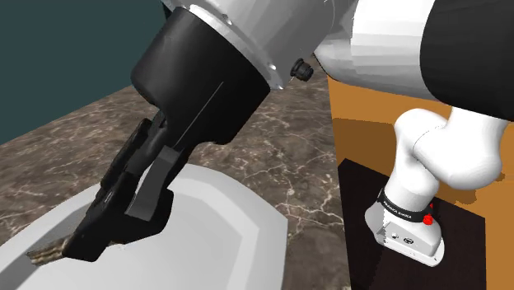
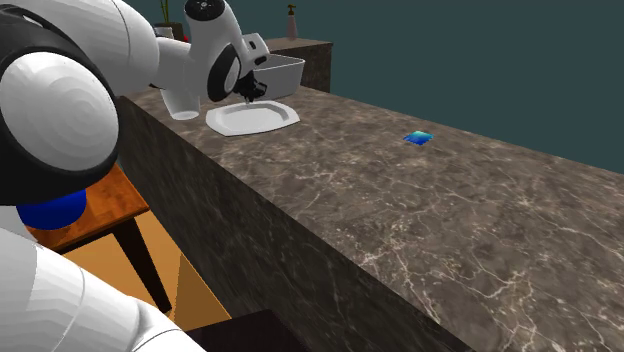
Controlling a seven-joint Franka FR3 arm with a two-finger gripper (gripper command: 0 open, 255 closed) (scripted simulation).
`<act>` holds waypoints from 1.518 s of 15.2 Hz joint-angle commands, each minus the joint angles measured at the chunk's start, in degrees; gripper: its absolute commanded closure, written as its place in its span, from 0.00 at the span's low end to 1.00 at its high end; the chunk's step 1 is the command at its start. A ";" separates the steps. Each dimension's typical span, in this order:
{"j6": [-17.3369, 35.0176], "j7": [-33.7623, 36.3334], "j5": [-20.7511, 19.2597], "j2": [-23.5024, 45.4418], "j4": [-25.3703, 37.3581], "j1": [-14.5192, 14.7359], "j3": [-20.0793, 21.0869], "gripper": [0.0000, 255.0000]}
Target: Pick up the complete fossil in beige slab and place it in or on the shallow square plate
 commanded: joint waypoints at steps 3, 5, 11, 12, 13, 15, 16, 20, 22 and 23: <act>3.12 -0.68 0.58 0.83 -2.33 0.39 0.25 1.00; 4.69 -1.04 0.88 1.30 -3.47 0.60 0.37 1.00; 6.22 -1.40 1.17 1.80 -4.53 0.80 0.48 1.00; 6.22 -1.40 1.17 1.80 -4.53 0.80 0.48 1.00; 6.22 -1.40 1.17 1.80 -4.53 0.80 0.48 1.00; 6.22 -1.40 1.18 1.79 -4.53 0.80 0.48 0.00; 6.22 -1.40 1.18 1.79 -4.53 0.81 0.48 0.00; 6.22 -1.40 1.17 1.79 -4.53 0.80 0.48 0.00; 3.09 -3.09 3.77 -2.59 -5.84 2.09 -1.48 0.00; 1.46 -3.67 4.69 -4.72 -6.40 2.62 -2.40 0.00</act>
